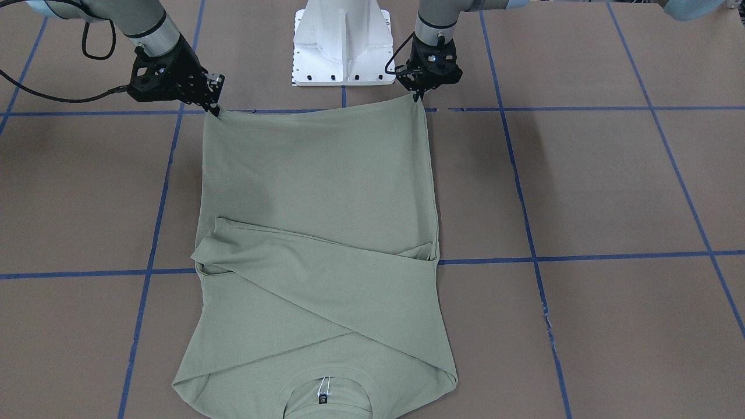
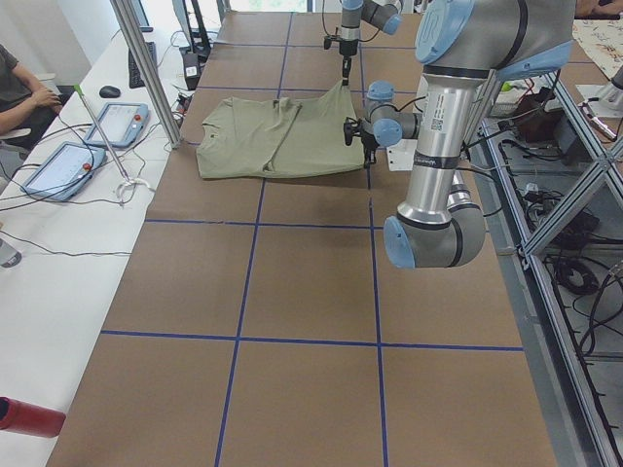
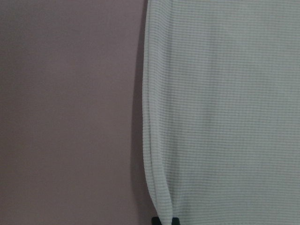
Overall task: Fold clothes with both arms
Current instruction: 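Grasp the hem corners with both grippers and begin lifting, then lift the hem corners with both grippers off the table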
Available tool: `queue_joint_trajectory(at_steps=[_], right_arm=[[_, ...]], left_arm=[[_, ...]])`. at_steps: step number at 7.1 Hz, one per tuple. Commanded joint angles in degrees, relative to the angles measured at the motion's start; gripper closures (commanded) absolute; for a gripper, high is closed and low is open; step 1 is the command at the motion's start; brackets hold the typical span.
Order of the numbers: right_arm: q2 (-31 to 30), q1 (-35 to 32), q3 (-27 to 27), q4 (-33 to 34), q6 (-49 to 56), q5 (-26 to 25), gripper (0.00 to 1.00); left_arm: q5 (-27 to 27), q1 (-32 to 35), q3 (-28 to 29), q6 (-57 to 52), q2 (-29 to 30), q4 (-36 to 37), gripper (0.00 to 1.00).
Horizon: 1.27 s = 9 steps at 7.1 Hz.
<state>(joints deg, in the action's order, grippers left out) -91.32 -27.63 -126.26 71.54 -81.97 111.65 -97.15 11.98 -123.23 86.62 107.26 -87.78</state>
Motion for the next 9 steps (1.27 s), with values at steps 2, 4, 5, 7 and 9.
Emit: queue_joint_trajectory(at_steps=[2, 4, 5, 7, 9], right_arm=[[-3.4, -0.4, -6.2, 0.1, -0.5, 13.6, 1.00], [-4.4, -0.6, -8.5, 0.1, -0.5, 21.3, 1.00], [-4.0, -1.0, -9.3, 0.1, -0.5, 21.5, 1.00], [-4.6, -2.6, -9.7, -1.2, -0.5, 23.2, 1.00], [-4.7, -2.4, -10.8, -1.3, -0.6, 26.2, 1.00]], left_arm=[[-4.8, -0.7, -11.2, 0.3, -1.3, 4.8, 1.00], [-5.5, -5.3, -17.5, 2.8, -1.4, 10.7, 1.00], [-5.6, -5.7, -19.7, 3.7, -1.4, 11.7, 1.00], [-6.8, -6.1, -19.8, 3.9, -1.8, 12.0, 1.00], [-7.0, -9.2, -20.6, 8.3, -1.7, 12.0, 1.00]])
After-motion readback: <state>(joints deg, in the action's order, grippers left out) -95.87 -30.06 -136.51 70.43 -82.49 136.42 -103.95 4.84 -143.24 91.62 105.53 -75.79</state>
